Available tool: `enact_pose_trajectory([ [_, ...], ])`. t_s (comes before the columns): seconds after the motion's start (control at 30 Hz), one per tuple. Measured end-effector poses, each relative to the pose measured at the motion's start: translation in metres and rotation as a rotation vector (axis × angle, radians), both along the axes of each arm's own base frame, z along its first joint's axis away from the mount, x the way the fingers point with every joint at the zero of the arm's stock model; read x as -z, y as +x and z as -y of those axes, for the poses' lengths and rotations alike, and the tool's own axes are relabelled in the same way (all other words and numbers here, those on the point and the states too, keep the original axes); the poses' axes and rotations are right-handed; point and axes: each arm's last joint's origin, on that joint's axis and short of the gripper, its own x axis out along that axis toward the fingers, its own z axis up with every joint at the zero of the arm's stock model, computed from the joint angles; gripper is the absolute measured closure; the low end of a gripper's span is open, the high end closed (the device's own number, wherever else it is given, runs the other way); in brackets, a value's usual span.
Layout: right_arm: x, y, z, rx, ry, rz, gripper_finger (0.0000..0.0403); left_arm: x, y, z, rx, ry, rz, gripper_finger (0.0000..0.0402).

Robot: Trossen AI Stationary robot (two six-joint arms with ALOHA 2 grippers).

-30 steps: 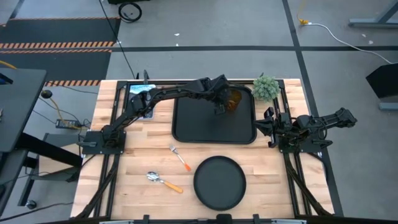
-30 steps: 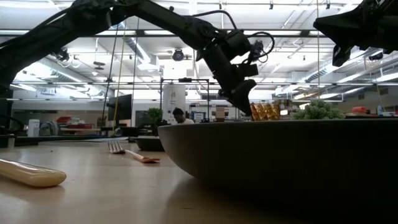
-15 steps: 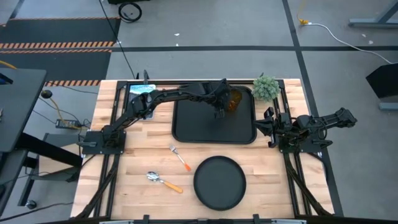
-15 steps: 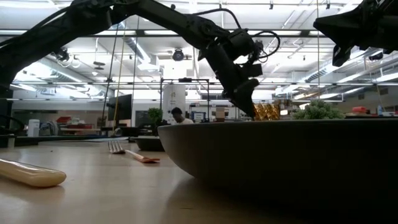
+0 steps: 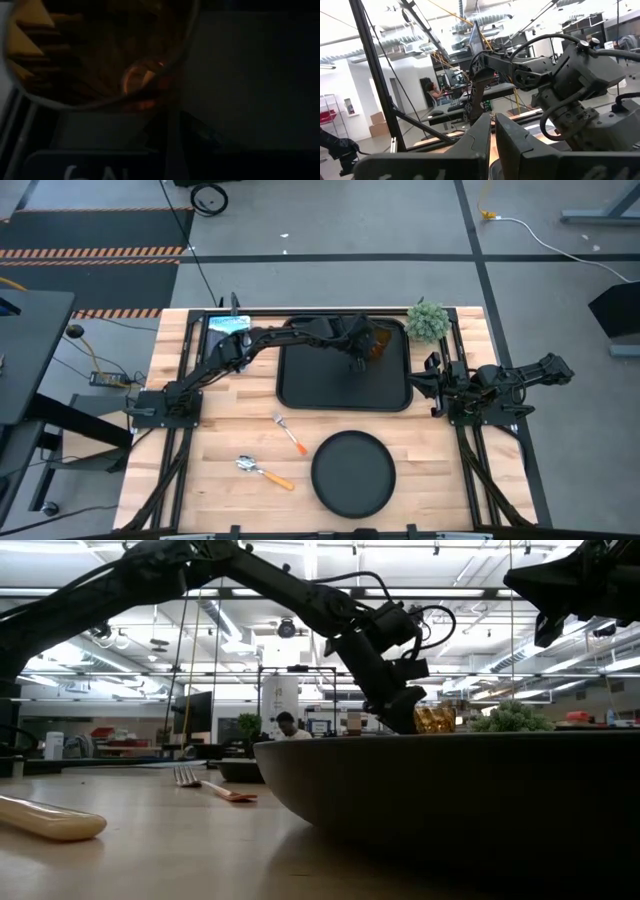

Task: Pick and place plate/cup/fork/spoon on tray
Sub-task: Put the orange glass on the black tray, then put the black plate on the black tray to the bottom left of the orange glass

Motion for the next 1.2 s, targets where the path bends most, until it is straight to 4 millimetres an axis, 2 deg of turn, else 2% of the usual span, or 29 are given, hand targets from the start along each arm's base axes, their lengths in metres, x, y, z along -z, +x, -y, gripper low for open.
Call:
enact_pose_trajectory([
  [0.63, 0.000, 0.000, 0.000, -0.001, 0.000, 0.002, 0.0369, 0.012, 0.014, -0.007, -0.006, 0.053, 0.131, 0.0345],
  [0.83, 0.000, 0.000, 0.000, -0.001, 0.000, 0.002, 0.0369, 0.017, 0.014, -0.007, -0.005, 0.047, 0.112, 0.0345],
  [0.97, 0.000, 0.000, 0.000, -0.001, 0.000, 0.002, 0.0369, 0.017, 0.007, -0.005, 0.008, 0.018, 0.035, 0.0345],
  [1.13, 0.000, 0.000, 0.000, -0.001, 0.000, 0.002, 0.0369, 0.004, -0.009, 0.004, 0.084, -0.085, -0.095, 0.0345],
  [1.2, 0.000, 0.000, 0.000, -0.001, 0.000, 0.002, 0.0369, 0.005, -0.016, 0.008, 0.125, -0.128, -0.164, 0.0345],
])
